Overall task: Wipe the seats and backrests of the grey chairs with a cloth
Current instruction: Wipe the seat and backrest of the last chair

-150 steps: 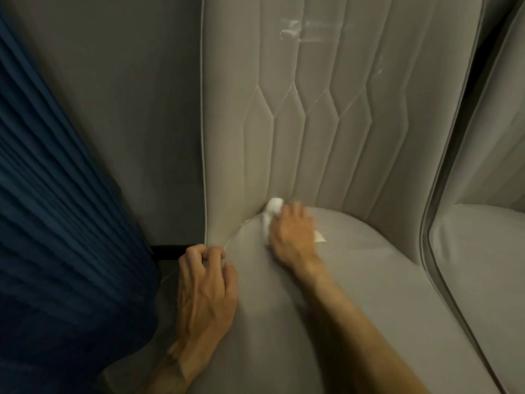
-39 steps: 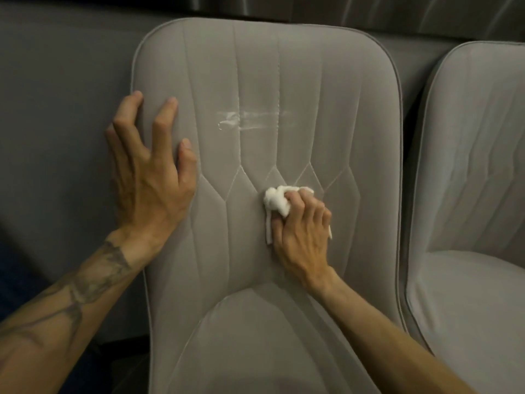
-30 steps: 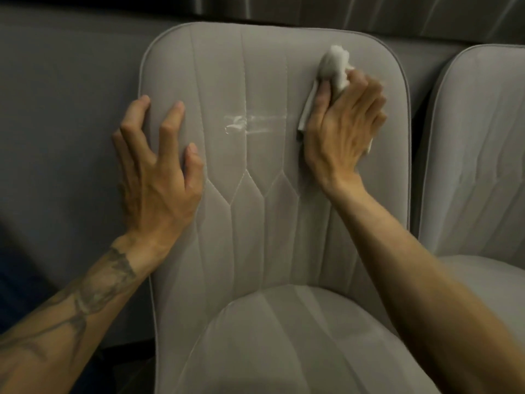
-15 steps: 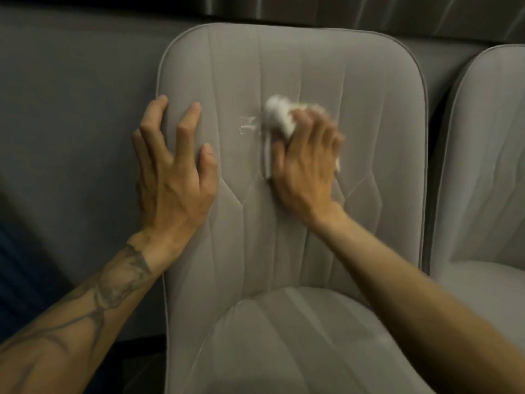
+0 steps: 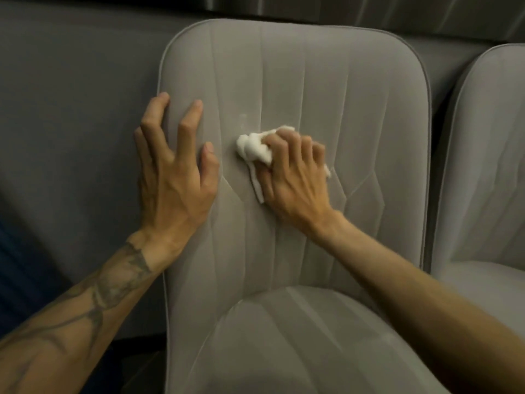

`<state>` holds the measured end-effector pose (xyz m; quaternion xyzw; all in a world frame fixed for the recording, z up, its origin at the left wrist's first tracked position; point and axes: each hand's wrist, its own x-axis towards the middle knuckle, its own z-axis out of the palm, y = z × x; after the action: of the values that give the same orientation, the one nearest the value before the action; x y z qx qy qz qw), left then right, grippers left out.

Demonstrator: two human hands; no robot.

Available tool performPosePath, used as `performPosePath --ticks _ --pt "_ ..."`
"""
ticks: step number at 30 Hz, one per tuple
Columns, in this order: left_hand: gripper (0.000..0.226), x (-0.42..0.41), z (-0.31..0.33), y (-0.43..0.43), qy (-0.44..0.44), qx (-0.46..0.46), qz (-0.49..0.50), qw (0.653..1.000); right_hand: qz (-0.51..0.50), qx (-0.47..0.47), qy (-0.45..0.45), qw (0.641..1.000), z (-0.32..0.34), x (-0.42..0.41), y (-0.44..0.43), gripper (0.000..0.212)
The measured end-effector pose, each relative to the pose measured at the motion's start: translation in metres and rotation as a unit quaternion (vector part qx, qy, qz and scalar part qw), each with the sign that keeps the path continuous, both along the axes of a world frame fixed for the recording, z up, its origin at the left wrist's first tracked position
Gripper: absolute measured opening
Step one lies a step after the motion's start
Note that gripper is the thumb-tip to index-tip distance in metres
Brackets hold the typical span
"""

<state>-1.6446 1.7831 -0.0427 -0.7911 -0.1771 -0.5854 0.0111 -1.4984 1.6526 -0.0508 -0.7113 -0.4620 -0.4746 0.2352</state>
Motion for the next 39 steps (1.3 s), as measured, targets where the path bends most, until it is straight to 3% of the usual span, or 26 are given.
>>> performPosePath --ticks 2,6,8,11,13,15,17,19,23,25,28,32,36,39 --pt "0.047 0.000 0.001 -0.001 0.000 0.002 0.004 1.000 -0.041 0.038 -0.008 0.998 0.030 0.025 -0.004 0.034" --pt "0.045 0.001 0.001 0.000 -0.007 0.005 0.004 1.000 -0.139 0.253 0.087 0.954 0.084 0.042 0.019 0.036" --pt "0.045 0.001 0.000 0.000 -0.013 0.008 0.003 1.000 -0.090 0.221 0.095 0.966 0.059 0.017 0.035 0.039" --pt "0.047 -0.001 0.001 0.001 -0.016 0.000 -0.014 1.000 0.012 0.040 0.036 0.998 0.007 -0.016 0.024 0.039" --pt "0.050 -0.003 0.003 0.000 -0.018 -0.017 -0.035 0.999 0.029 -0.024 -0.027 0.999 0.018 -0.001 0.010 0.038" --pt "0.052 -0.004 0.004 -0.001 -0.020 -0.032 -0.044 0.998 -0.008 0.030 -0.027 0.999 0.055 0.021 0.014 0.037" --pt "0.053 -0.005 0.005 -0.002 -0.021 -0.040 -0.053 0.998 -0.066 0.159 0.030 0.985 0.090 0.029 0.030 0.036" --pt "0.053 -0.005 0.005 -0.003 -0.019 -0.043 -0.065 0.997 -0.072 0.217 0.074 0.971 0.092 0.013 0.049 0.040" --pt "0.051 -0.005 0.003 0.000 -0.024 -0.044 -0.071 0.996 0.058 0.070 0.065 0.994 0.013 -0.032 0.042 0.038" --pt "0.051 -0.005 0.002 -0.002 -0.025 -0.045 -0.066 0.997 0.072 0.010 0.030 0.997 0.001 -0.027 0.027 0.035" --pt "0.051 -0.004 0.003 -0.003 -0.024 -0.044 -0.067 0.996 0.021 0.050 -0.010 0.998 0.044 0.002 0.036 0.034" --pt "0.050 -0.004 0.001 -0.002 -0.025 -0.036 -0.064 0.997 -0.012 0.214 0.078 0.974 0.063 -0.014 0.067 0.034" --pt "0.049 -0.003 0.001 -0.002 -0.029 -0.033 -0.050 0.998 0.066 0.083 0.079 0.991 0.005 -0.042 0.046 0.036" --pt "0.049 -0.003 0.001 -0.001 -0.027 -0.028 -0.038 0.999 0.029 0.065 0.033 0.997 0.033 -0.010 0.035 0.038"
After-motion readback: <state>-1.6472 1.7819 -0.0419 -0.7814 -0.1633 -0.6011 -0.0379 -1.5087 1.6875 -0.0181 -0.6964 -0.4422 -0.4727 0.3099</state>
